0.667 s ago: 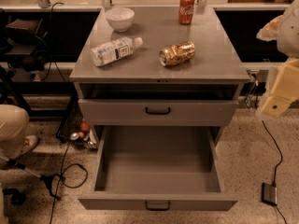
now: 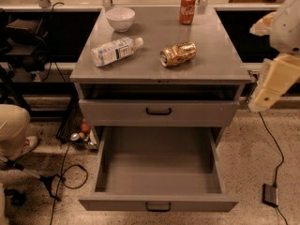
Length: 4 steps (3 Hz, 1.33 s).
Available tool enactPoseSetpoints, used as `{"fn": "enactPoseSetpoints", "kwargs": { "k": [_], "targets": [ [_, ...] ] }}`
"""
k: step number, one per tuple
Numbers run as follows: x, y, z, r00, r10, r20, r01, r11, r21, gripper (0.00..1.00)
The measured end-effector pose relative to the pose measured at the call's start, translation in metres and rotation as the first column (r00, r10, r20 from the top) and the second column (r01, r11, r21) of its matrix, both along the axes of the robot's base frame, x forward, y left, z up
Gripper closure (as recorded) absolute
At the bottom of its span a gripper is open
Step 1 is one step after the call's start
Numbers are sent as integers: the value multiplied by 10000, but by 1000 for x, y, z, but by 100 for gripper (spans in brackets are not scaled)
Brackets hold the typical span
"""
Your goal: Place orange can into middle drawer
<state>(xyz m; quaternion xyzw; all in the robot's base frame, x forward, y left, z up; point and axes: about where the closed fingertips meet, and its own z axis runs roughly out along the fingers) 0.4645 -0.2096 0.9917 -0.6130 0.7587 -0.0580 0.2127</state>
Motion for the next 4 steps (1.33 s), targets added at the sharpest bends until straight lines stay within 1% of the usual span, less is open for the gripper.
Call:
{"fn": "enactPoseSetpoints", "kwargs": {
  "k": [1, 2, 3, 4],
  "targets": [
    [55, 4, -9, 9959, 591, 680, -615, 9976, 331, 0],
    [119, 9, -27, 9883, 1112, 1042, -1193, 9900, 755, 0],
    [171, 22, -47, 9807, 1568, 1167, -1712, 9771, 1260, 0],
    [208, 39, -66, 9741, 1942, 1155, -2109, 9649, 1567, 0]
  ]
}}
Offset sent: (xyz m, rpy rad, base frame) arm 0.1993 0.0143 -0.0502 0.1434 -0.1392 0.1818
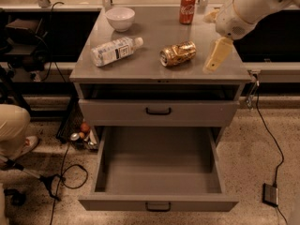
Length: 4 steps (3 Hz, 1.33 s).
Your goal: Place orange can into middle drawer
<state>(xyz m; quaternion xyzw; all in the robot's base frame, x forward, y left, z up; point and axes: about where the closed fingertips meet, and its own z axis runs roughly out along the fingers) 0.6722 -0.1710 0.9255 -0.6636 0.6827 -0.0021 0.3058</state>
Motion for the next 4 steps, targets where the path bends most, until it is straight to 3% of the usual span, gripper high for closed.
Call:
{"fn": "enactPoseSetpoints", "kwargs": {
  "k": [1, 4],
  "targets": [
    [33, 26, -19, 9986, 525, -38, -524, 9986, 10, 0],
    [64, 54, -56, 9947, 790, -654, -823, 9954, -492, 0]
  ]
}}
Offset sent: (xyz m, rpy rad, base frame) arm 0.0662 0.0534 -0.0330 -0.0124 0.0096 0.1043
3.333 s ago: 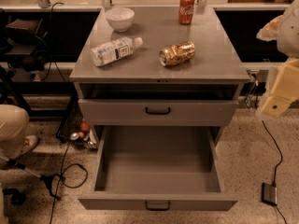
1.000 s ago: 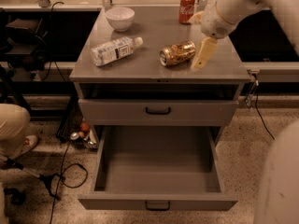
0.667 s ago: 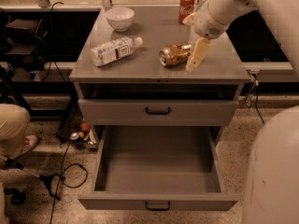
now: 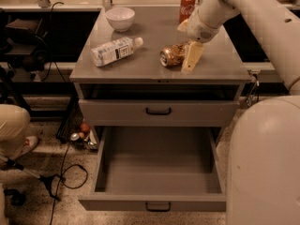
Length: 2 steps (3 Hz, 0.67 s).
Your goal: Place orange can into middle drawer
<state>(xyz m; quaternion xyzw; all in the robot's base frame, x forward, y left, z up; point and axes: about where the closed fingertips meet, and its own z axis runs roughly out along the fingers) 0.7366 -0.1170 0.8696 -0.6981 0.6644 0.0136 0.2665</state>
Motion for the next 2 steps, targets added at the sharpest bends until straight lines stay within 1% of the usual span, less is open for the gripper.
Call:
{"fn": "enactPoseSetpoints", "kwargs": {
  "k": [1, 2],
  "targets": [
    [5, 2, -10, 9996, -117, -243, 106, 9989, -451, 0],
    [8, 4, -15, 9989, -213, -413, 177, 9963, -840, 19]
  ]
}}
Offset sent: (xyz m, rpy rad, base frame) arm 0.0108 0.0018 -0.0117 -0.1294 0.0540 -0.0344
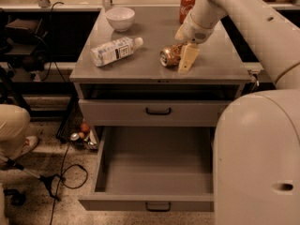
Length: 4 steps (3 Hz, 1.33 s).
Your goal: Place orange can into middle drawer
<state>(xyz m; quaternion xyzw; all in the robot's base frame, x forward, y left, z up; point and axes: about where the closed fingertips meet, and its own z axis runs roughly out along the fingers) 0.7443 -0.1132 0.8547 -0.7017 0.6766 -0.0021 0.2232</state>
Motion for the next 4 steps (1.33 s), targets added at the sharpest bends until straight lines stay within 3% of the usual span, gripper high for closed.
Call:
{"fn": "enactPoseSetpoints", "kwargs": {
  "k": [1, 3, 4],
  "targets": [
    [1, 0, -4, 9997, -117, -216, 114, 9998, -161, 50],
    [-8, 0, 9, 9999, -48, -133, 47, 10000, -57, 96],
    [-49, -23, 42, 9998, -183, -40, 182, 9997, -162, 100]
  ]
}}
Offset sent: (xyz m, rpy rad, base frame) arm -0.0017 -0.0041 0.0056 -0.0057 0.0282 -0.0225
